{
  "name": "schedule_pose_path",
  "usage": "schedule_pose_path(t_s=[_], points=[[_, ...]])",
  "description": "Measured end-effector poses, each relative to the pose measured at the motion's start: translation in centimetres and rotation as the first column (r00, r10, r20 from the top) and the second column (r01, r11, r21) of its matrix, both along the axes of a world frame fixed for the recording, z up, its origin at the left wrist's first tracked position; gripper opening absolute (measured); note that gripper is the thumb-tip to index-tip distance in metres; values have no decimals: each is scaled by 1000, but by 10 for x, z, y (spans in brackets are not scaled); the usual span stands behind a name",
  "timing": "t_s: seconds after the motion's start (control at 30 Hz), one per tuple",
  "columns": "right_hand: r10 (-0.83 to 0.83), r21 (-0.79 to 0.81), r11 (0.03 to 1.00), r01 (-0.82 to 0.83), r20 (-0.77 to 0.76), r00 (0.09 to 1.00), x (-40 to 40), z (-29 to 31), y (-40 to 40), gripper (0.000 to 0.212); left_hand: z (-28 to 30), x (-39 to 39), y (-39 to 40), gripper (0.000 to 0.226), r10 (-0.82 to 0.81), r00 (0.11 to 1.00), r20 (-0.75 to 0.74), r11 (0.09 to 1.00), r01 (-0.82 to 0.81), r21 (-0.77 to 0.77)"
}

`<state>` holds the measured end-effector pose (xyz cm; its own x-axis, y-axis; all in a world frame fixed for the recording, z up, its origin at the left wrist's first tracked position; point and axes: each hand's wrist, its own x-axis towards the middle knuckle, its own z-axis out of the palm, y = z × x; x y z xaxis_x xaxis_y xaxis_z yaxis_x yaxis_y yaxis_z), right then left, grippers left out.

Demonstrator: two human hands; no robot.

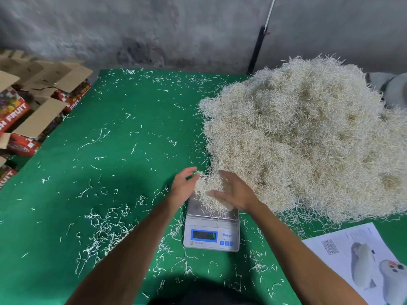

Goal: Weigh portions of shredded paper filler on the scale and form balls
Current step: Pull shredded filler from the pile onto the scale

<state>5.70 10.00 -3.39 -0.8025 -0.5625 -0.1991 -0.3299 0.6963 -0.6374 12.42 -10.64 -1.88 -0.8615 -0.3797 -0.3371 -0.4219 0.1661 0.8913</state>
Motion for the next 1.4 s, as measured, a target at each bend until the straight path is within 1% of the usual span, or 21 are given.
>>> schedule_pose_path(t_s=[0.07, 0.17, 0.23, 0.37, 0.43, 0.5, 0.57, 0.63, 0.67, 0.7, 0.73, 0.77, 0.8, 0.9, 0.97, 1.0, 1.07, 1.13, 1.17, 1.3, 1.4], points=[[138, 150, 981, -119, -126, 982, 9, -15, -5, 103, -3, 2, 6, 35, -69, 997, 29, 997, 69, 18], [153, 200, 974, -106, -234, 960, 14, -29, -6, 90, -6, 7, 12, 28, -95, 994, 59, 982, 84, 167], [103, 169, 983, -69, -199, 974, 13, -31, -6, 74, -7, 12, 13, 26, -1, 1000, 22, 964, -5, 266], [-17, 34, 999, 23, -160, 987, 3, -2, -14, 55, 7, 8, 13, 22, 183, 981, -57, 961, -166, 222], [-10, -84, 996, -12, -250, 968, -3, 22, -27, 59, 23, 0, 8, 42, 190, 982, -13, 901, -169, 401], [46, -178, 978, -112, -342, 939, -5, 47, -43, 63, 36, -13, 1, 63, 79, 997, -17, 880, -62, 471], [65, -242, 954, -180, -416, 907, -2, 64, -59, 64, 43, -26, -2, 46, 74, 997, -1, 750, -55, 659], [41, -264, 947, -182, -464, 885, 3, 74, -73, 65, 45, -42, 2, 29, 133, 985, 108, 425, -155, 892], [4, -285, 945, -158, -474, 880, 5, 76, -79, 63, 49, -45, 8, 31, 114, 983, 143, 402, -177, 898], [-51, -314, 943, -111, -467, 883, 6, 79, -85, 62, 53, -47, 14, 28, 101, 984, 146, 309, -171, 936], [-118, -344, 938, -48, -446, 887, 5, 82, -90, 62, 56, -41, 21, 35, 103, 989, 105, 239, -128, 963], [-182, -382, 924, 12, -414, 892, 1, 86, -93, 61, 58, -37, 27, 51, 176, 983, 43, 217, -82, 973], [-228, -427, 903, 50, -377, 898, -4, 89, -94, 57, 63, -34, 35, 67, 141, 989, 44, 188, -71, 980], [-219, -482, 876, 20, -360, 907, -18, 94, -80, 45, 85, -39, 37, 52, 81, 996, 38, 307, -62, 950], [-177, -447, 893, -61, -473, 863, -23, 89, -66, 47, 96, -50, 23, 37, 159, 987, 5, 399, -69, 914], [-163, -447, 888, -109, -526, 835, -22, 87, -62, 49, 97, -54, 14, 37, 220, 975, 1, 399, -91, 913], [-98, -478, 841, -253, -594, 799, -13, 87, -63, 49, 98, -56, 18, 48, 310, 951, -20, 257, -64, 964], [-22, -486, 799, -355, -613, 790, -4, 92, -76, 45, 90, -56, 42, 47, 472, 867, -162, 109, 125, 986], [-32, -501, 803, -324, -578, 815, -3, 100, -82, 45, 89, -54, 56, 43, 503, 839, -208, 81, 193, 978], [-214, -479, 878, -5, -401, 891, -34, 125, -72, 48, 113, -57, 57, 54, 107, 984, -141, 318, 101, 943], [-160, -449, 893, -41, -400, 902, -44, 121, -56, 43, 123, -68, 26, 51, 181, 982, -46, 410, -32, 912]])
